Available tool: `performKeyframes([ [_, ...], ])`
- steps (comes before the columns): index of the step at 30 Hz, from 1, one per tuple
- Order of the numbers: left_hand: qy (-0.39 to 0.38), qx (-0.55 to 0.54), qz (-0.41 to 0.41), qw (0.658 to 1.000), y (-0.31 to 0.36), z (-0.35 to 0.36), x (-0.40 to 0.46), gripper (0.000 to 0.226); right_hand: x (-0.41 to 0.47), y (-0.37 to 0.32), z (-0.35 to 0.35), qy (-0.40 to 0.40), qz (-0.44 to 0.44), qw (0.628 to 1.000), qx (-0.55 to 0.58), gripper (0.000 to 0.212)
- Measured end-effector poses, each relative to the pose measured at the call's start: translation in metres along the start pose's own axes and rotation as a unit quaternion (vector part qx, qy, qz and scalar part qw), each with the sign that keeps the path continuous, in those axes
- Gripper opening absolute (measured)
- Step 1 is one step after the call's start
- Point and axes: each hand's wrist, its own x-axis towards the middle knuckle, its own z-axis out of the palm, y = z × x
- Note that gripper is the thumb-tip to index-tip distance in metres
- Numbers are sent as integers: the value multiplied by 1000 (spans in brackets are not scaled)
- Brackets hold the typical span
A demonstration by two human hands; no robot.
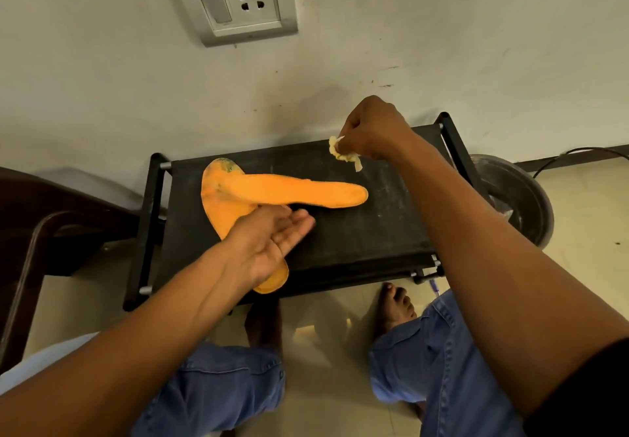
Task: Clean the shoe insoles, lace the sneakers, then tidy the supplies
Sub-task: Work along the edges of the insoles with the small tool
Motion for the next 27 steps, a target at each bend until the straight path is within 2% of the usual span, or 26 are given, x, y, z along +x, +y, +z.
performKeyframes([
  [2,-63,122,-27,990,-7,7,-13,20,-1,3,1,0,0,1000,-13,27],
  [3,-88,212,-9,973,-9,11,-17,22,-2,4,2,0,2,1000,-19,28],
  [4,-98,306,41,946,-10,14,-19,21,-3,5,4,-1,3,1000,-28,29],
  [5,-90,398,125,904,-8,15,-17,17,-4,5,5,0,4,999,-39,30],
  [6,-65,489,236,838,-3,14,-9,12,-6,5,7,0,5,999,-53,31],
  [7,-30,571,343,745,6,11,1,11,-9,4,9,-2,4,998,-67,30],
  [8,0,642,417,643,16,7,12,22,-12,3,12,-5,1,997,-80,29],
  [9,20,700,443,559,27,2,25,43,-16,2,15,-9,-4,996,-91,27],
  [10,33,748,432,502,38,-4,38,65,-20,1,19,-12,-11,995,-102,25],
  [11,39,781,408,472,46,-11,49,82,-23,0,25,-15,-21,993,-113,22],
  [14,29,819,362,445,60,-22,64,103,-32,-6,40,-21,-45,989,-140,17],
  [17,11,834,364,415,64,-24,64,106,-35,-10,49,-21,-59,986,-157,14],
  [19,-9,834,366,413,64,-21,61,102,-35,-11,49,-15,-59,985,-164,15],
  [23,-5,816,389,429,56,-14,63,88,-31,-7,45,4,-48,986,-162,26],
  [27,39,760,429,487,41,-7,59,78,-29,-4,42,40,-26,988,-147,26],
])
